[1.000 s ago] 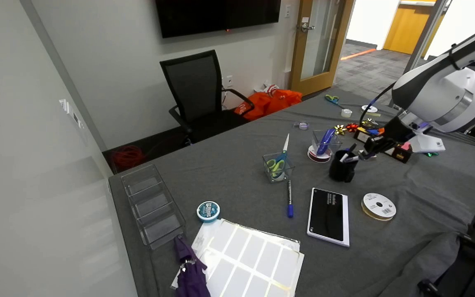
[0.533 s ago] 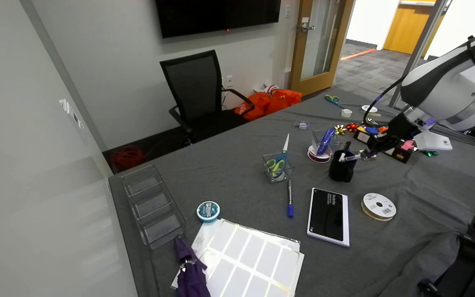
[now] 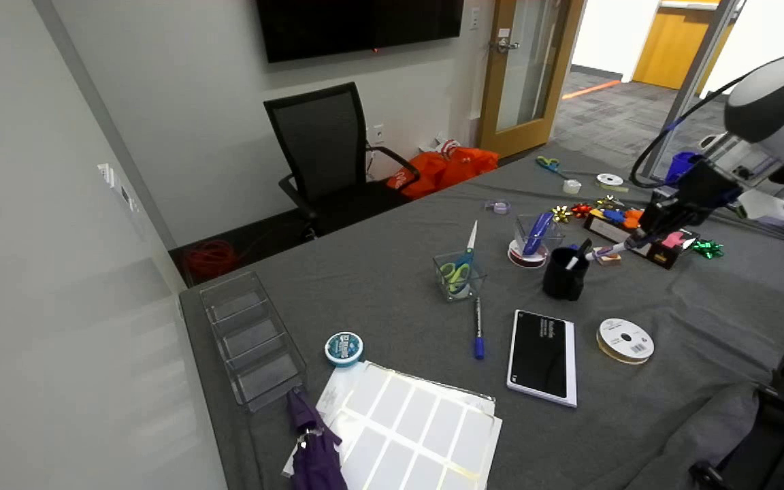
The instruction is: Remove the purple marker from the black cup and place it on the table
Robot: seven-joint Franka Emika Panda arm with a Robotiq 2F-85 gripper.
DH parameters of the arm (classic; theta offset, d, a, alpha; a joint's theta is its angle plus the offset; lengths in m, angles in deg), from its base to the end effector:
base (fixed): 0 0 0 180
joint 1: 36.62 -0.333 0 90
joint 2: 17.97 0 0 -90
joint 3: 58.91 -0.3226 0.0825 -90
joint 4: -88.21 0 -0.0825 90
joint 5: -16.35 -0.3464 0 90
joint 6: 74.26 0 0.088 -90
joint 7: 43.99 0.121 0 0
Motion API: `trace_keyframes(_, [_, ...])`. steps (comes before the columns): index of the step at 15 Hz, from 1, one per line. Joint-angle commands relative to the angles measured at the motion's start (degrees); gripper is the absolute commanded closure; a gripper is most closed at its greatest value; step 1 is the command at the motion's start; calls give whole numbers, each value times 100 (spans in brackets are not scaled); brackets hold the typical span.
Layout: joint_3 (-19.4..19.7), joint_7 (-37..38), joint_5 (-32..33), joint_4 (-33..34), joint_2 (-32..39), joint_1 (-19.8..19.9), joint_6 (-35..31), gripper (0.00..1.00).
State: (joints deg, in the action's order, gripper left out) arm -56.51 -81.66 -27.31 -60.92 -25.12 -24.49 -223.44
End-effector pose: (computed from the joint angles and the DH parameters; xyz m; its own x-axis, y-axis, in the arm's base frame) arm 0.4038 -0.1142 0.3299 0.9315 -0.2705 0.2430 -0.1744 -0.9187 -0.3543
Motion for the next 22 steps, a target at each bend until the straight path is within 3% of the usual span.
trace_keyframes(1, [783,-158,745,-106,-724,50,870,96])
trace_keyframes(4, [1311,-408,1113,-17,-776,-14,646,96])
trace_keyframes(8, [1634,-827,868,44,-303,-270,-459,96])
trace_keyframes(14, [1496,-1948,-1038,340,899,-775,-2347,96])
trace_keyframes(19, [1219,-2879,-2370,750,1527,-852,-2667,96])
trace_keyframes(20, [1154,-3107,-2623,837,1614,-825,-2707,58])
trace_keyframes(22, [1079,-3471,-3028,983,1783,-798,-2763,51])
